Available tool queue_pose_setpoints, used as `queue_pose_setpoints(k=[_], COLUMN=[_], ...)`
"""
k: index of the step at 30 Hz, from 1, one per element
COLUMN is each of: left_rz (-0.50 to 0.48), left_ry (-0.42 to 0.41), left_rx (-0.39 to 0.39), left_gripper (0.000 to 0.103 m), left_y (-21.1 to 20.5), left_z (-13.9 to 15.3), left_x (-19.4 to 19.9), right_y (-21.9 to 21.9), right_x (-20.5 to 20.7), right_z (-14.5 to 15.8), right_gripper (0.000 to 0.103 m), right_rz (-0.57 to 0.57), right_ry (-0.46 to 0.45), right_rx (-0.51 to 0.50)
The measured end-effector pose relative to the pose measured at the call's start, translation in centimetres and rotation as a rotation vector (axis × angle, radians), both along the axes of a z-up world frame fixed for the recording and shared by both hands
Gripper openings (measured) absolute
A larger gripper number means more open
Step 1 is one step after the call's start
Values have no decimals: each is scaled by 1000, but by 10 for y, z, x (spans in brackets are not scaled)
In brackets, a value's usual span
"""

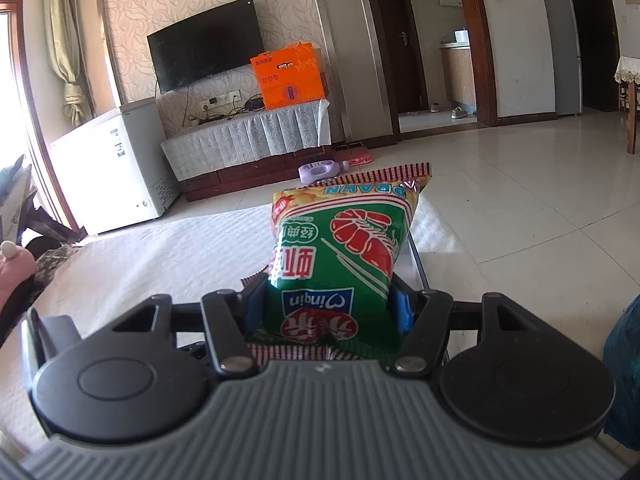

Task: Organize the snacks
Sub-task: 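Carry tan pastry with left tool while right tool carries green bag over box, then open left tool to drop pastry in box while right tool releases green bag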

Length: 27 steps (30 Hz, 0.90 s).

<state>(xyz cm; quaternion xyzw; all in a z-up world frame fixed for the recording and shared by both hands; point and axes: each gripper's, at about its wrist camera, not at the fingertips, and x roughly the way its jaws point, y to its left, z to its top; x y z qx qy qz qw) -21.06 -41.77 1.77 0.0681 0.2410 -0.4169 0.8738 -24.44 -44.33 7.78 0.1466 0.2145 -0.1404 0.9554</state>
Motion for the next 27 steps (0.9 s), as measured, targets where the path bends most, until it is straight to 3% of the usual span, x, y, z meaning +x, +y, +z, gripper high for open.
queue_pose_setpoints(k=[9, 11, 13, 19, 27], left_rz=[-14, -14, -16, -17, -5], left_ry=[-25, -23, -20, -22, -16], left_rx=[23, 27, 30, 41, 39], left_gripper=[49, 54, 66, 78, 80], left_y=[-14, -14, -14, -8, 4], left_z=[-6, -7, -7, -7, -6], left_x=[-5, -5, -6, -7, 1], right_y=[-1, -2, -2, -6, -16], right_x=[5, 4, 5, 8, 15], right_z=[-1, -2, -2, -5, -11], right_gripper=[63, 63, 63, 63, 63], right_rz=[-4, -5, -4, 1, -23], right_ry=[7, 9, 12, 33, 66], right_rx=[7, 8, 9, 12, 37])
